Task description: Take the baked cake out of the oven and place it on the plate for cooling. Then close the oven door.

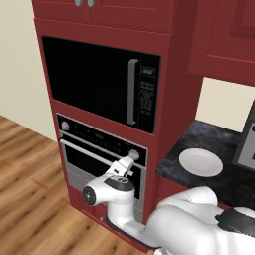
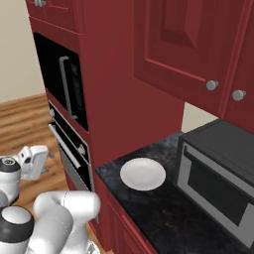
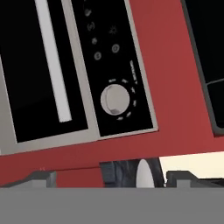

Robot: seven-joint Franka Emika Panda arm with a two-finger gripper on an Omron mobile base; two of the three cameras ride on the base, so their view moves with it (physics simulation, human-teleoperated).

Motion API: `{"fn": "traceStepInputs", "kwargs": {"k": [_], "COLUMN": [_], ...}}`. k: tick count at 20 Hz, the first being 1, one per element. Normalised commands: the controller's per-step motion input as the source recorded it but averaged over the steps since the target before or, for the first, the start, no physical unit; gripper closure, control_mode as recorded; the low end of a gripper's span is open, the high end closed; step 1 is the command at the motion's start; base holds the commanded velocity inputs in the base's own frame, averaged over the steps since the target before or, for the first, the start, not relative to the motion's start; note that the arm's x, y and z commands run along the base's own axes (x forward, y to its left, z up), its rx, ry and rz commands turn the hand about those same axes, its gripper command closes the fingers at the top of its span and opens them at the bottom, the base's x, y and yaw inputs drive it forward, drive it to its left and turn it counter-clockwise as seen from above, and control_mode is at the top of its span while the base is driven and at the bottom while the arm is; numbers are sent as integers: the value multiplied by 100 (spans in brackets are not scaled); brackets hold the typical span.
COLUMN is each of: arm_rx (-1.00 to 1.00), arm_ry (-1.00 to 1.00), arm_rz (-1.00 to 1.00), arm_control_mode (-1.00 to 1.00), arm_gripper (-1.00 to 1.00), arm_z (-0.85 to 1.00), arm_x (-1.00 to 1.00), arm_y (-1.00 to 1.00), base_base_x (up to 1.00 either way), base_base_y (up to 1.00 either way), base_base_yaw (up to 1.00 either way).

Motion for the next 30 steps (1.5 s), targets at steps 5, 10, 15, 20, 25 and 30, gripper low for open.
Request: {"fn": "traceStepInputs", "kwargs": {"k": [5,10,15,20,25,30], "arm_rx": [-1,0,0,0,0,0], "arm_ry": [0,-3,-8,0,0,0], "arm_rz": [0,0,0,0,0,0], "arm_control_mode": [-100,-100,-100,-100,-100,-100], "arm_gripper": [-100,-100,-100,-100,-100,-100], "arm_z": [-23,-11,-2,-25,-30,-32], "arm_x": [13,18,26,36,32,21], "arm_y": [0,0,0,0,0,0], "base_base_x": [0,0,0,0,0,0], "base_base_y": [0,0,0,0,0,0], "base_base_yaw": [0,0,0,0,0,0]}}
